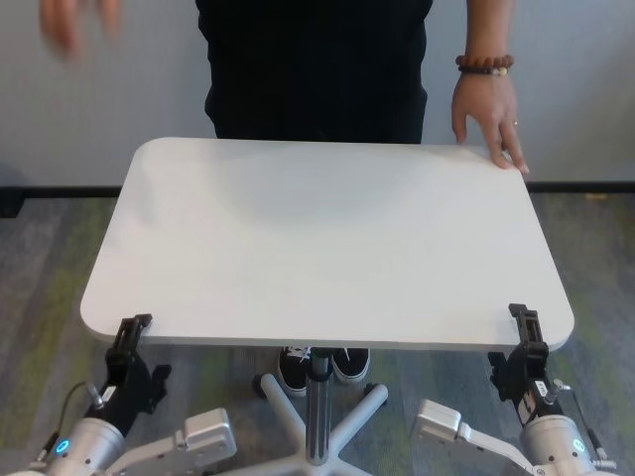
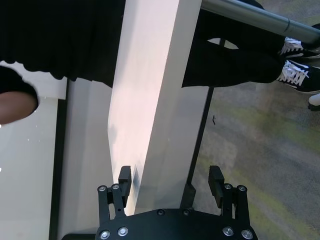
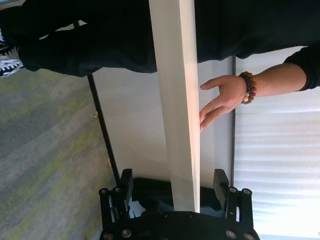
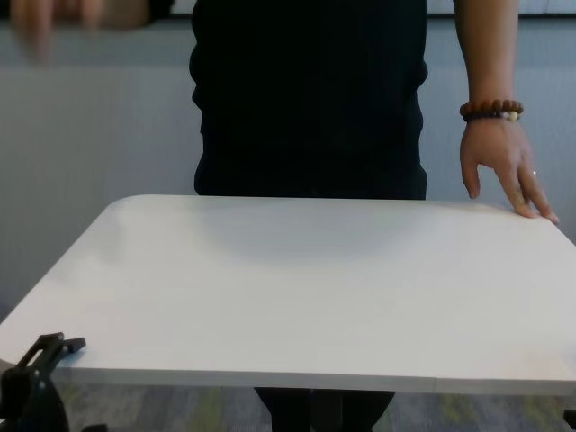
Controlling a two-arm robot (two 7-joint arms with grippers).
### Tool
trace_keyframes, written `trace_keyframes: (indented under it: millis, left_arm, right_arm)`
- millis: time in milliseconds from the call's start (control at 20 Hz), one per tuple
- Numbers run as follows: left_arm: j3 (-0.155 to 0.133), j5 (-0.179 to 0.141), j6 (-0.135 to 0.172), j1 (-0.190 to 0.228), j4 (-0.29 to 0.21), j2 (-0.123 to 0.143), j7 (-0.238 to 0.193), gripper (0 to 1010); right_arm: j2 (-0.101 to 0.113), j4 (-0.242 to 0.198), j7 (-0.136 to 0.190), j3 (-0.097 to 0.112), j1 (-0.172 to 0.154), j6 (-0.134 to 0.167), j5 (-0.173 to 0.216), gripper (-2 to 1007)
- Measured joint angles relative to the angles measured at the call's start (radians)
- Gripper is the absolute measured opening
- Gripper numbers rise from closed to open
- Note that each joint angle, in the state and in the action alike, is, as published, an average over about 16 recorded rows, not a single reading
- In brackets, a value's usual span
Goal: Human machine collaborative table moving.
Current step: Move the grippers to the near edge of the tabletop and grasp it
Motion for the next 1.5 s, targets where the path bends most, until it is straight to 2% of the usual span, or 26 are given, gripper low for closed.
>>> trace_keyframes:
  millis: [750, 1500]
  left_arm:
    - [-0.006, 0.044, -0.005, -0.046, 0.036, -0.039, -0.045, 1000]
    - [-0.013, 0.083, -0.019, -0.061, 0.059, -0.076, -0.053, 1000]
  right_arm:
    - [0.0, 0.0, 0.0, 0.0, 0.0, 0.0, 0.0, 1006]
    - [0.0, 0.0, 0.0, 0.0, 0.0, 0.0, 0.0, 1006]
